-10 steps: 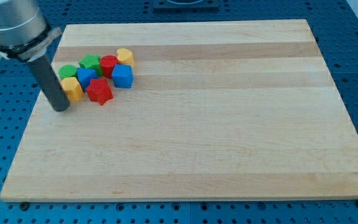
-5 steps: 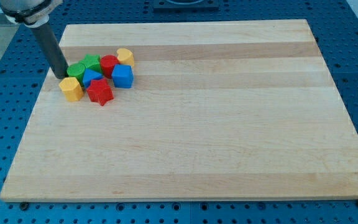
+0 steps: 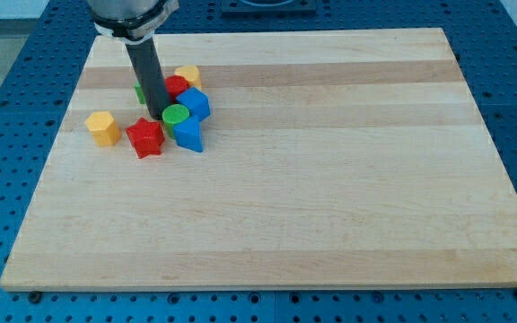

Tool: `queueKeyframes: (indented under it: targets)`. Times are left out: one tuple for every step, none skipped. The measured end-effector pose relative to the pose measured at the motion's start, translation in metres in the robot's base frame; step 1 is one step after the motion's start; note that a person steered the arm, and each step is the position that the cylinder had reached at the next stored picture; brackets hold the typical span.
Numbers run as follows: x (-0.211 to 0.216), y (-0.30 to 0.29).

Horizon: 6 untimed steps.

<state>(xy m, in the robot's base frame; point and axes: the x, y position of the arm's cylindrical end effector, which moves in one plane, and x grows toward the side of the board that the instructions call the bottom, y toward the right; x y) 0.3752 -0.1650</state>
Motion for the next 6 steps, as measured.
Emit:
queueKeyframes:
  targets:
    - [0.003,-0.015]
    - [0.008,-0.011]
    - [0.015,0.021]
    - [0.028,0.053]
    - [0.042,0.085]
    - [0.044,0.126]
